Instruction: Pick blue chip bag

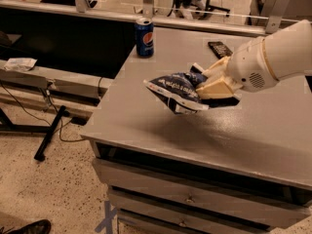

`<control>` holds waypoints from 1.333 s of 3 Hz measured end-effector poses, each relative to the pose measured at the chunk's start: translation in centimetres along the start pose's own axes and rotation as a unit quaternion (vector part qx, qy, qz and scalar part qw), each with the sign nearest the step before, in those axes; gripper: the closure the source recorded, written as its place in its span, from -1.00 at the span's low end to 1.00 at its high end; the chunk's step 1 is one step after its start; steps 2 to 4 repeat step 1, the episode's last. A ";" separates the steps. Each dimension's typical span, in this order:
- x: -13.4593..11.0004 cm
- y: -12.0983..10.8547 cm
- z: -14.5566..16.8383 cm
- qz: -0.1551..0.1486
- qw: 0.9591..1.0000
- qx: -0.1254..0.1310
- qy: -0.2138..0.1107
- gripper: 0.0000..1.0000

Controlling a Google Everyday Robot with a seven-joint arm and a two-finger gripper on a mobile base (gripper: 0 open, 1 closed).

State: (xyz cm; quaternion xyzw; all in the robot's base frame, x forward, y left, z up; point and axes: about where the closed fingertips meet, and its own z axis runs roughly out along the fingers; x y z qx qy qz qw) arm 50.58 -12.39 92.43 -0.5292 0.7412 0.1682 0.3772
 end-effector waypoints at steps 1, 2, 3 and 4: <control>-0.3 -0.1 -0.1 -0.001 1.000 0.002 -0.004 1.00; -0.3 -0.1 -0.1 -0.001 1.000 0.002 -0.004 1.00; -0.3 -0.1 -0.1 -0.001 1.000 0.002 -0.004 1.00; -0.3 -0.1 -0.1 -0.001 1.000 0.002 -0.004 1.00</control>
Offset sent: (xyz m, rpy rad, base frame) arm 0.0000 0.0000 0.0000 0.0000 0.0000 0.0000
